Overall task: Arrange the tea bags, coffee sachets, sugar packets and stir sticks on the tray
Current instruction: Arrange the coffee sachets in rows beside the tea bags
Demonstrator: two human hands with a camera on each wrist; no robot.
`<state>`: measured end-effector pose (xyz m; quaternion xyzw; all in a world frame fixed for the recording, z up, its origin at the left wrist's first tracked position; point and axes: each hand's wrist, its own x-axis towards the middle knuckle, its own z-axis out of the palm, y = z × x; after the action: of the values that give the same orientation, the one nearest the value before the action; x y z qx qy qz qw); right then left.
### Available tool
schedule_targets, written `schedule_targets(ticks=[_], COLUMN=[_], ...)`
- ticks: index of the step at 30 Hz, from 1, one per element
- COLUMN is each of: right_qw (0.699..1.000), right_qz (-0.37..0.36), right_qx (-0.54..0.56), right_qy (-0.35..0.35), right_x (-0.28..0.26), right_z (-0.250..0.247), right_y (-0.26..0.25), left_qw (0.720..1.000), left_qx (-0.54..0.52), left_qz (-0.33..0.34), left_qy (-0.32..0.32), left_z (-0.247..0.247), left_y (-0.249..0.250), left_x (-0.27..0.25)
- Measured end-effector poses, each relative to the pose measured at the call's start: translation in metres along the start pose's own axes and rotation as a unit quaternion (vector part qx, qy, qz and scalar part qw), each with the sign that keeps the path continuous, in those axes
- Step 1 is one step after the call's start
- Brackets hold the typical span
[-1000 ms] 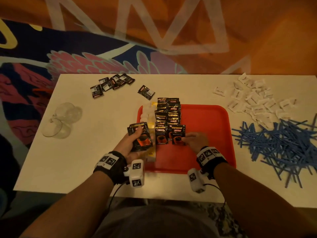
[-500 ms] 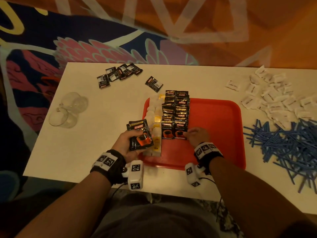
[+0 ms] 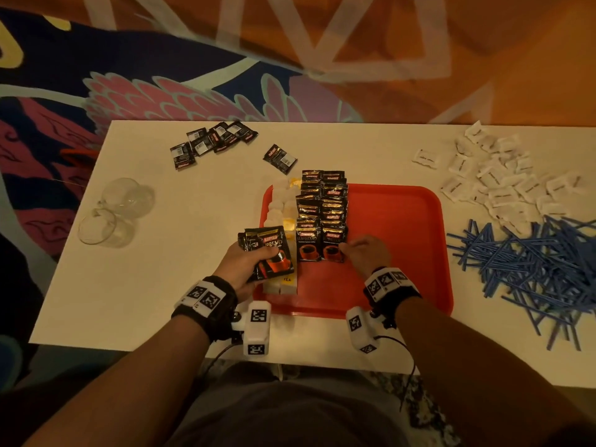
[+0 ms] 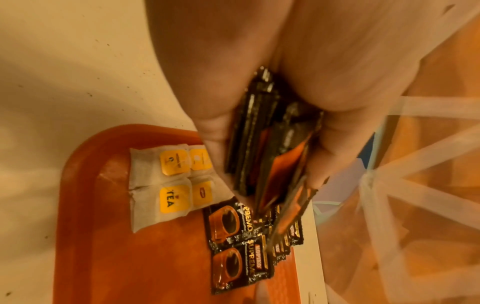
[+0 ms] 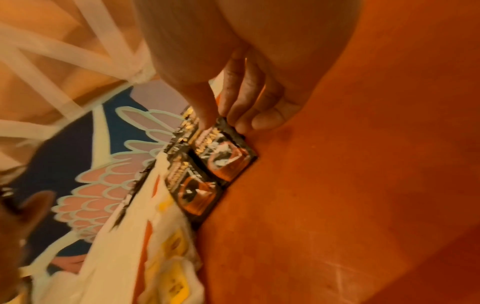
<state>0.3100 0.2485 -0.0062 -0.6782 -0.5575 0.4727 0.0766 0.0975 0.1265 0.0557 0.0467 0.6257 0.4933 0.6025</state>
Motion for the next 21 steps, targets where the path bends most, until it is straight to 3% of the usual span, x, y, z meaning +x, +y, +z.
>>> schedule_targets(ticks=[2, 5, 7, 14, 21], right_qw=[0.998, 0.970, 0.955, 0.963, 0.965], right_qz=[-0.046, -0.089, -0.113, -0.162, -0.180], right_qx=[0.029, 0.113, 0.124, 0.097, 0.071], right_qy=[-0.041, -0.195, -0.246, -0.192, -0.180], right_x=[-0.010, -0.037, -0.049, -0.057, -0.054], right_z=[0.000, -0.002, -0.004, -0.015, -0.010], right_y=[-0.010, -0.037, -0.050, -0.054, -0.046], left_qw=[1.000, 0.999, 0.996, 0.996, 0.998], left_qx=[0.008, 0.024, 0.051, -0.029, 0.014], left_qz=[0.013, 0.031, 0.047, 0.068, 0.042], left_qy=[-0.009, -0.036, -0.054, -0.054, -0.035], left_z=[0.006, 0.017, 0.025, 0.040, 0.037], left_y=[0.002, 0.004, 0.007, 0.027, 0.023], left_x=[0.001, 0.004, 0.004, 0.003, 0.010])
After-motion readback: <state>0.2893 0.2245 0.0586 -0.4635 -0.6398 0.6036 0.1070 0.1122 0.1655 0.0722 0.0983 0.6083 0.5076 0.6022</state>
